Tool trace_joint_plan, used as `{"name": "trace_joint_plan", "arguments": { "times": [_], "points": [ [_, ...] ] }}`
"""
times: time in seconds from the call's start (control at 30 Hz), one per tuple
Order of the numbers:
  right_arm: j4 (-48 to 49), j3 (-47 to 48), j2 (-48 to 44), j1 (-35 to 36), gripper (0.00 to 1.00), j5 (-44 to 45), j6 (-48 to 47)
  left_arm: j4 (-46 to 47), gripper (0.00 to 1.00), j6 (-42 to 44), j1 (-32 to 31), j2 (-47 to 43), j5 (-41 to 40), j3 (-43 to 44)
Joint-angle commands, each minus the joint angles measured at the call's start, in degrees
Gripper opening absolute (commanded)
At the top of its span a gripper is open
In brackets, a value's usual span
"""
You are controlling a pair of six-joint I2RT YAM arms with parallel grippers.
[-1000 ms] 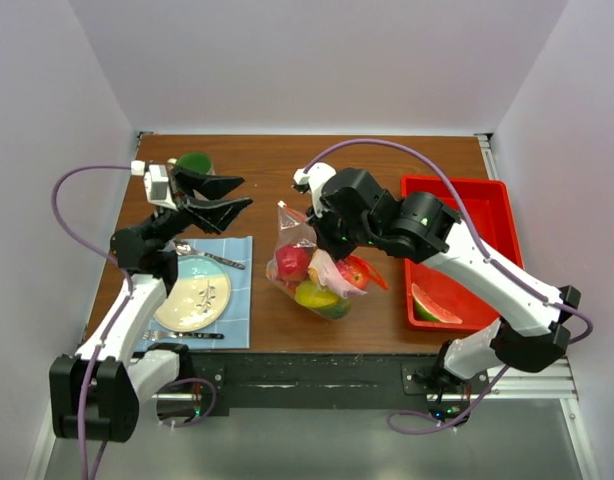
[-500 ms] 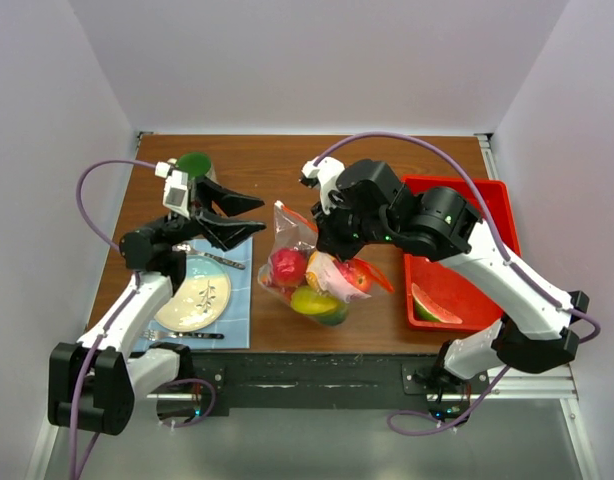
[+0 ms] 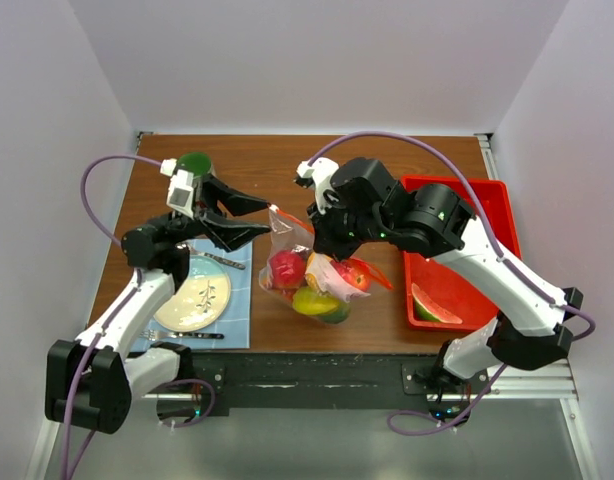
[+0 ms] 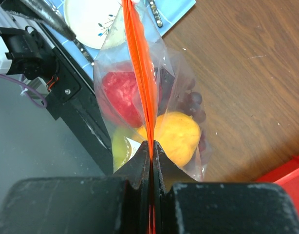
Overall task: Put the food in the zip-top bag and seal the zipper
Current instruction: Adjust the zipper food storage bag at the center of the board.
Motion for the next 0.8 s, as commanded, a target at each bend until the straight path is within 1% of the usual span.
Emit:
{"name": "trace_joint_plan", "arguments": {
  "times": [0.0,0.17,0.27,0.4,0.6,0.73,0.77],
  "points": [
    [2.4,3.8,-0.7,0.0,0.0,-1.6,0.5,12.4,0.58,0.4,-1.6,0.6,1.0,2.1],
    [2.4,4.2,-0.6,0.1,0.0,-1.6,0.6,12.2,0.56,0.7,-2.0,1.2,1.0,2.1],
    [2.6,4.2,-0.7,0.1,0.0,-2.7,0.6,12.2,0.56,0.8,-2.3,1.2,0.8,2.3],
    [2.7,3.6,-1.1,0.1,0.0,-2.9,1.0,8.7,0.56,3.6,-2.4,1.6,0.4,2.6],
    [3.1,3.0,-1.6,0.1,0.0,-3.3,1.1,9.2,0.56,3.2,-2.4,2.5,0.6,2.9],
    [3.6,2.9,-1.5,0.0,0.0,-3.0,1.2,10.3,0.48,2.2,-2.8,2.5,1.3,3.2],
    [3.6,3.0,-1.3,0.1,0.0,-3.0,1.2,10.2,0.44,2.2,-2.9,2.4,1.4,3.2]
  ]
}}
